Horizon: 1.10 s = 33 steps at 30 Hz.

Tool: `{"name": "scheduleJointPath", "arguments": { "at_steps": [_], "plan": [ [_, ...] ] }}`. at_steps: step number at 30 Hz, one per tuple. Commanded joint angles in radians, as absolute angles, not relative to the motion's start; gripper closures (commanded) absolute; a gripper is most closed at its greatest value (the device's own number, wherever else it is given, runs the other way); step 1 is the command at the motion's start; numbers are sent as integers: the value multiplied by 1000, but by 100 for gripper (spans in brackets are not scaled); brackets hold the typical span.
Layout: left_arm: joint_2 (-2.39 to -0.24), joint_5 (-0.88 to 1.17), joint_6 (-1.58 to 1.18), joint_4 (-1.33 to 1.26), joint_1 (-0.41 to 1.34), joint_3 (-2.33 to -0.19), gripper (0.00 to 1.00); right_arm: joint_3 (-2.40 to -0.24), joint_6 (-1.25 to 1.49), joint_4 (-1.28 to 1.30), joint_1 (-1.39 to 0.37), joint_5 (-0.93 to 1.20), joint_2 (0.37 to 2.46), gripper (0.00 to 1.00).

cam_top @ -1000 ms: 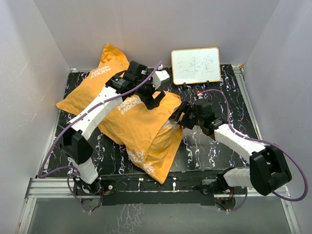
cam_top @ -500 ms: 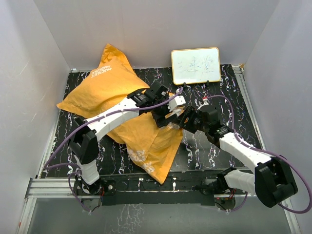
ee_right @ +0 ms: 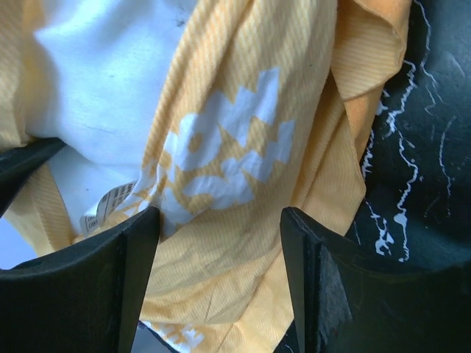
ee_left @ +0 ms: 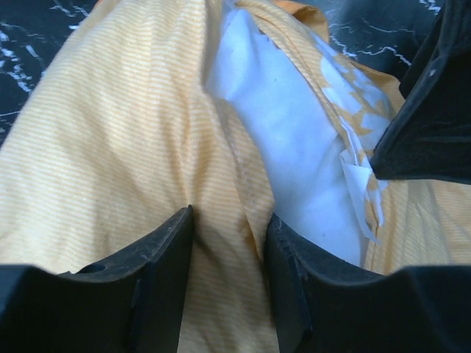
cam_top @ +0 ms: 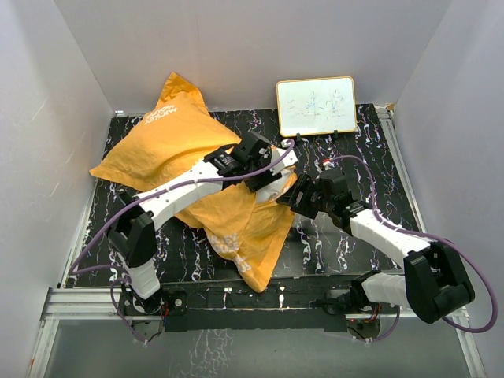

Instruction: Remove the pillowcase from the pillow

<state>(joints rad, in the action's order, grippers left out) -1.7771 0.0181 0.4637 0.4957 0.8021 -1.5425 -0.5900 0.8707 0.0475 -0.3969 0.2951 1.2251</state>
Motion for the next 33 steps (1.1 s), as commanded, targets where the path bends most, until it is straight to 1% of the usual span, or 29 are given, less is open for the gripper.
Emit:
{"name": "scheduleJointPath", "arguments": {
  "at_steps": [1,5,13,19,22,24,25,26,28,29,30,32,33],
  "plan": [
    [-1640,-126,517,431,795,-1511,61,-666,849,23,-393,293,1210,30],
    [-1604,-171,533,386,795,-1491,67,-710,812,26,-391,289,1221,28],
    [-1592,-170,528,441,794,-1580,70,-844,800,59,-382,232,1306,28],
    [-1585,-175,536,466,794,-1653,74,-821,812,93,-382,193,1361,31],
    [-1579,-174,548,475,795,-1668,78,-785,802,114,-383,140,1353,33],
    [-1573,-171,552,473,795,-1655,78,-752,803,97,-381,132,1344,34],
    [-1574,-157,546,481,795,-1649,77,-743,801,81,-380,144,1340,34],
    [-1578,-128,531,503,793,-1650,70,-736,804,59,-380,171,1339,35],
    [-1610,-17,479,602,797,-1671,44,-734,811,3,-381,230,1343,35],
    [-1623,29,447,633,798,-1679,34,-736,814,-24,-381,259,1346,36],
    [-1637,63,414,650,800,-1682,27,-738,814,-48,-381,291,1349,36],
    [-1664,129,365,667,800,-1678,18,-746,813,-76,-383,333,1351,36],
    [-1678,149,352,669,801,-1676,16,-748,816,-78,-382,338,1350,37]
  ]
}}
